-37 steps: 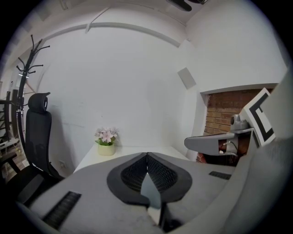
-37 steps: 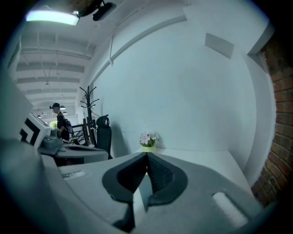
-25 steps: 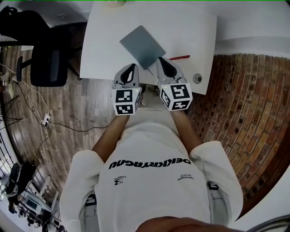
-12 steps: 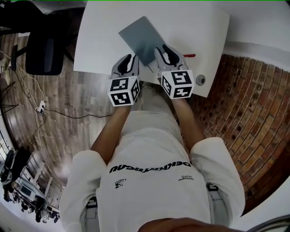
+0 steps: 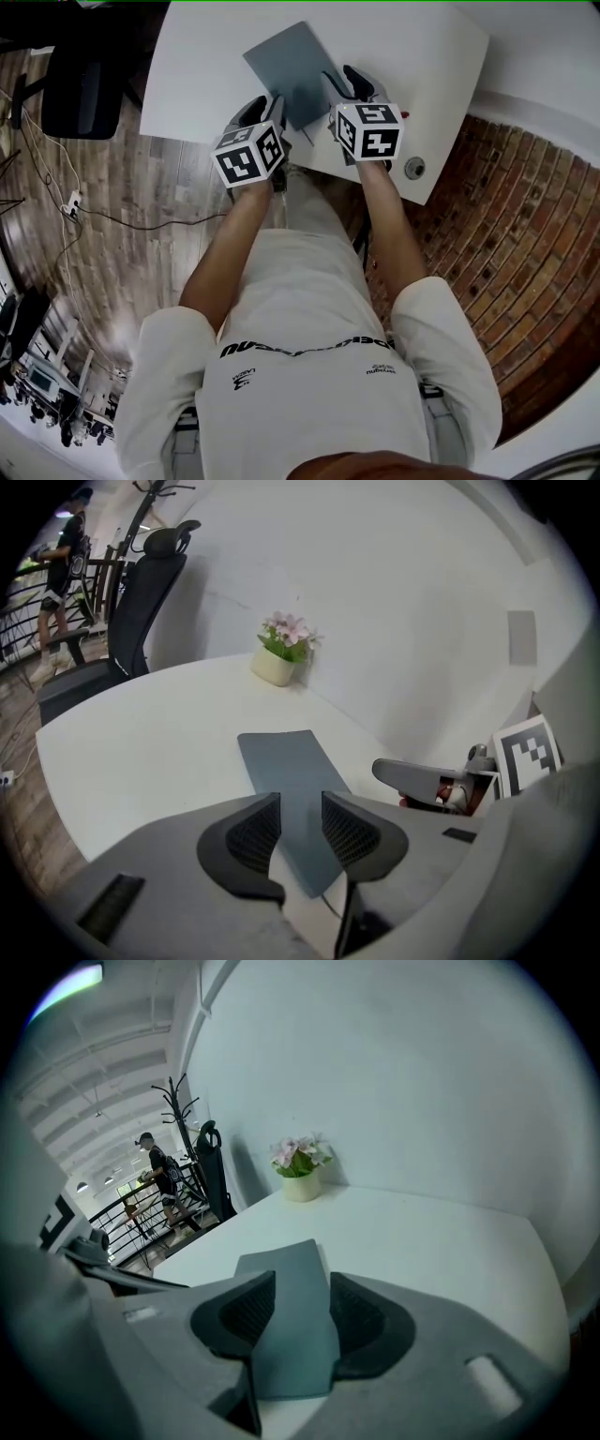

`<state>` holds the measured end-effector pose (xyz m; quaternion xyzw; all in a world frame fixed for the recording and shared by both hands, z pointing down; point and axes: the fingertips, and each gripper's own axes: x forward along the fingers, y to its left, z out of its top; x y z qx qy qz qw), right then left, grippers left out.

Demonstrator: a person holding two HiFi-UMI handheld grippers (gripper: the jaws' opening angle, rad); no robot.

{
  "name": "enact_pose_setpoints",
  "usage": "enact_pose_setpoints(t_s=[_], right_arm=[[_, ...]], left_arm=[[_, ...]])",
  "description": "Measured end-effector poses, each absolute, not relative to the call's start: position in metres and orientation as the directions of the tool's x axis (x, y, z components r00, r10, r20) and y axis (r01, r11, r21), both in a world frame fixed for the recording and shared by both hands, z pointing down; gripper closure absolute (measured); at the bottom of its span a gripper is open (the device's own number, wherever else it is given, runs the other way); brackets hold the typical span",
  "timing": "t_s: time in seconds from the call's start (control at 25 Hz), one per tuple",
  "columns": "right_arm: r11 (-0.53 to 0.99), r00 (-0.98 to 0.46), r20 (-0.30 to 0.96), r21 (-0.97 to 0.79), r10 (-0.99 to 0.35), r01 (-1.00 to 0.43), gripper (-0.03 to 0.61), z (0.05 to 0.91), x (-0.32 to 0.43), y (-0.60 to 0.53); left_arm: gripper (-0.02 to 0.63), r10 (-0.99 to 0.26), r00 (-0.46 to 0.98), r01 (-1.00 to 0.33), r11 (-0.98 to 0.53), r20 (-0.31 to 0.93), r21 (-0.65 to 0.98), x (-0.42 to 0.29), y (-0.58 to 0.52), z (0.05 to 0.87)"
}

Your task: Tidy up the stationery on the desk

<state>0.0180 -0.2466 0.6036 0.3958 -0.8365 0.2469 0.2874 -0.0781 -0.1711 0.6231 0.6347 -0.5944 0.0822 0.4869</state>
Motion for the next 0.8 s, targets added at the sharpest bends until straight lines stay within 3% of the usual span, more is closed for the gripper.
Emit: enact_pose_setpoints(t_s=[0.36,0.8], right_arm=[[0.626,-0.512,0.774,-0.197,-0.372,-0.754,0.407,0.648,0.012,-0.267],[0.647,-0.488,0.828,-0.217,-0.275,-0.731,0.407,0.684,0.015,-0.272]], left_arm=[[0.480,-0.646,0.290,-0.707,0.352,0.706,0.613,-0.076,-0.182,0.658],[0.479,-0.627,0.288,-0.655,0.423,0.724,0.627,-0.074,-0.186,0.683]])
